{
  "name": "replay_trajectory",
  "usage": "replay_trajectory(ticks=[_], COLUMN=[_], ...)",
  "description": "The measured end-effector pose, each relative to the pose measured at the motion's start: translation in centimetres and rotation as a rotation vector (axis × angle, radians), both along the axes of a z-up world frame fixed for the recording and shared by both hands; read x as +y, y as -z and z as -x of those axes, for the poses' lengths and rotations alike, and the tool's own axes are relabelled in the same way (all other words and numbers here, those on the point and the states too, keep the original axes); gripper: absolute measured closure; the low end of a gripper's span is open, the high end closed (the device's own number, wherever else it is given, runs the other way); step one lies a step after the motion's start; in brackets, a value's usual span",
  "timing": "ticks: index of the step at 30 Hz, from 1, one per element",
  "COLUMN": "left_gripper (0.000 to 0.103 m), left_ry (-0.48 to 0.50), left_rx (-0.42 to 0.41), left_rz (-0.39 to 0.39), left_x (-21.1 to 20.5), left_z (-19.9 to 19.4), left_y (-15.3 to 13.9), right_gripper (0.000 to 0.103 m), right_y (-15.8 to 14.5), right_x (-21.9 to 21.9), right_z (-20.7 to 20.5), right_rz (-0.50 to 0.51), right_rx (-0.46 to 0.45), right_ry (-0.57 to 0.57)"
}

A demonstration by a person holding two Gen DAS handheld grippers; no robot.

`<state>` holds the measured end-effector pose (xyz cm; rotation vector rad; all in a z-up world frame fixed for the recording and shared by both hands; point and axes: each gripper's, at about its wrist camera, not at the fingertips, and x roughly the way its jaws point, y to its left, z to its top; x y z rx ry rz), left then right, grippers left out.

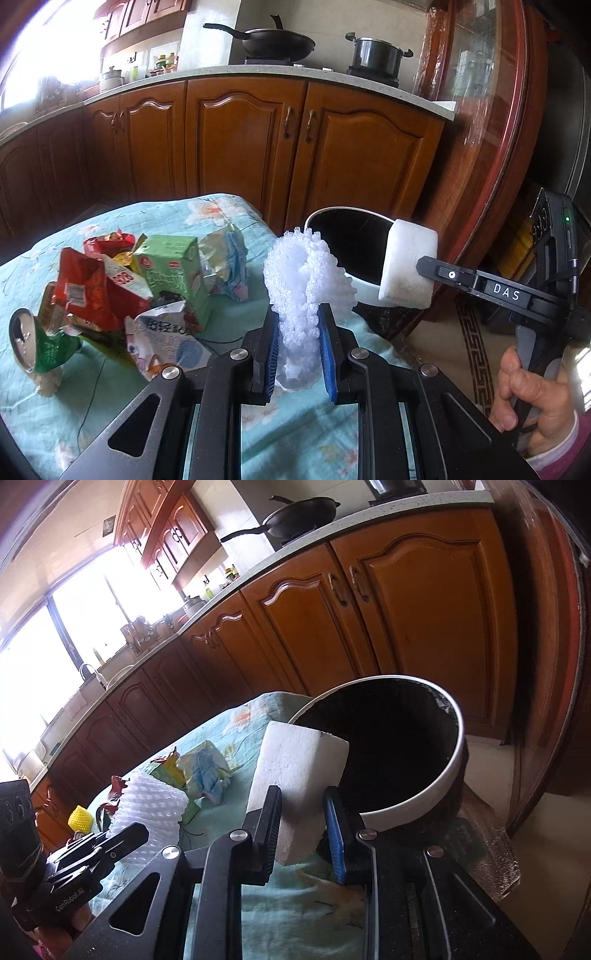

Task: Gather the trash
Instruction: 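Carry both items over the bin and open both tools to drop them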

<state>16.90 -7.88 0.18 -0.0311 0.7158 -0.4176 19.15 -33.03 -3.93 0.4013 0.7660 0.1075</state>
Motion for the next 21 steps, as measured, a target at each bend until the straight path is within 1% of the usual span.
replay_trajectory(ticks=[6, 10, 16, 21], left_gripper=[0.084, 0.084, 0.084, 0.083], left_ry=[0.046, 0.072, 0.094, 0.118], left_rx=[0.031, 0.032, 0.092, 0.134], left_rz=[-0.012, -0.021, -0.026, -0.044], left_x=[-3.6, -5.7, -8.7, -11.0], left_z=[-4.7, -7.8, -13.3, -17.0], left_y=[0.3, 0.1, 0.8, 1.7], right_gripper=[0.079, 0.079, 0.079, 0.079], right_y=[0.1, 0.0, 0.4, 1.0], right_x=[-2.4, -3.5, -5.1, -5.9], right_z=[-0.9, -2.4, -4.5, -5.7], right_rz=[0.031, 0.052, 0.079, 0.098], right_rx=[0.014, 0.027, 0.052, 0.083], right_ry=[0.049, 0.056, 0.057, 0.054])
